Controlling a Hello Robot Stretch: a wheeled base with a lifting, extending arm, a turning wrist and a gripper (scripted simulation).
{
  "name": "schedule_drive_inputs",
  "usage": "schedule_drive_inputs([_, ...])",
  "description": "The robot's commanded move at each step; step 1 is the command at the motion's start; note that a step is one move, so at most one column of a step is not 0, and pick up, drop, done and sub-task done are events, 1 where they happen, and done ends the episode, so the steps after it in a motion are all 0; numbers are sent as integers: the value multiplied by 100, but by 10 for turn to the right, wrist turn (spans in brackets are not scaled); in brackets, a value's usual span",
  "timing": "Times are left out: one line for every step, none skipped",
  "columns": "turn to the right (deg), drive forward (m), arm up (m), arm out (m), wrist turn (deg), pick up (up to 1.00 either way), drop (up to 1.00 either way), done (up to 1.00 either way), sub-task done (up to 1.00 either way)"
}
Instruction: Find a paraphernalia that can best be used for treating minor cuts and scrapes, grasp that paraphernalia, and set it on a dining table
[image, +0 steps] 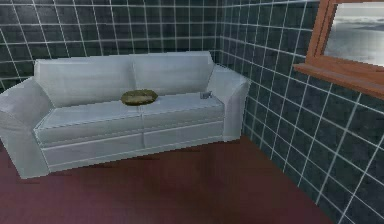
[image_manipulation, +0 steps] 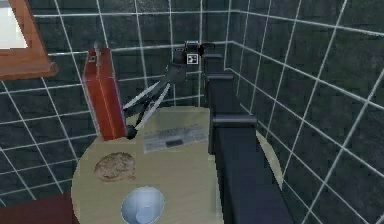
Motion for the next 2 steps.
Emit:
schedule_drive_inputs([0, 0, 0, 0, 450, 0, 0, 0, 0])
schedule_drive_inputs([0, 0, 0, 0, 450, 0, 0, 0, 0])
